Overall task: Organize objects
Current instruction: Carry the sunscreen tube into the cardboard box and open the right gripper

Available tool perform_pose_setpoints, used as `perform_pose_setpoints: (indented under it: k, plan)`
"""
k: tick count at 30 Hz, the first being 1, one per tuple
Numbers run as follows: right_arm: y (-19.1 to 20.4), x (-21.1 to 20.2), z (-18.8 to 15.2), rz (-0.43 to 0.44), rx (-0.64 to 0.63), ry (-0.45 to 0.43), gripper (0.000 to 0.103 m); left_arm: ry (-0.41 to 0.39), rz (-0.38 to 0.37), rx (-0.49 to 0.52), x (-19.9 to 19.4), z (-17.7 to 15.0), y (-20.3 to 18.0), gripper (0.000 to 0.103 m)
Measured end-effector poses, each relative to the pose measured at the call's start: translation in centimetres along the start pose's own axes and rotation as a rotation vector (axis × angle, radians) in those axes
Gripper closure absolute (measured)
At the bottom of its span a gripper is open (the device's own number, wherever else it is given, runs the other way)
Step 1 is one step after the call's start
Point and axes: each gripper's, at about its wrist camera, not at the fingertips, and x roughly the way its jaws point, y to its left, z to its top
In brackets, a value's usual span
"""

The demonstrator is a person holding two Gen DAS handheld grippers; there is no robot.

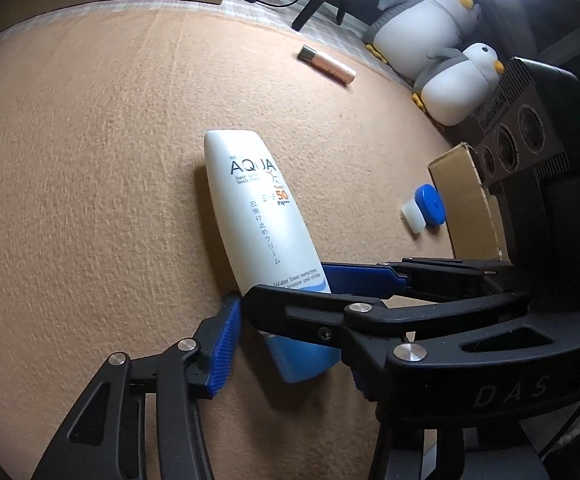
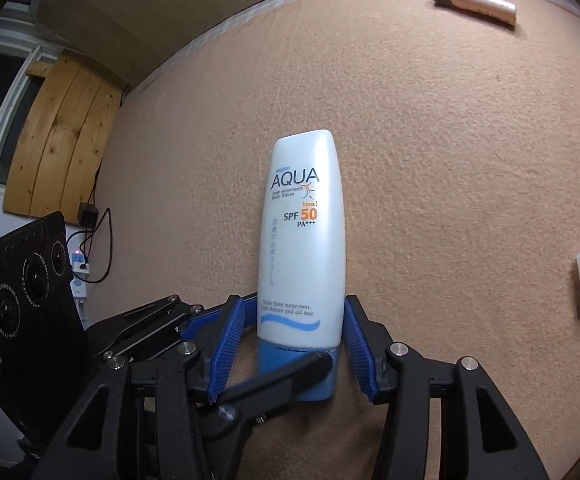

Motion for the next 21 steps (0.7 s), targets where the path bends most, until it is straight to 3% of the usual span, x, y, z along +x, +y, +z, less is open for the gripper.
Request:
perform_pose_setpoints:
  k: [11, 21]
  plan:
    - [-0.8, -3.9, -0.6, -0.04, 0.009, -0.085, 0.056, -0.037, -0.001, 0.069, -0.4, 1.3, -4.1, 0.052]
    - [-5.2, -11.6, -1.7, -0.083, 0.082, -0.215, 0.056, -0.07, -0.07, 0.202, 0.5, 4.1, -12.9, 0.052]
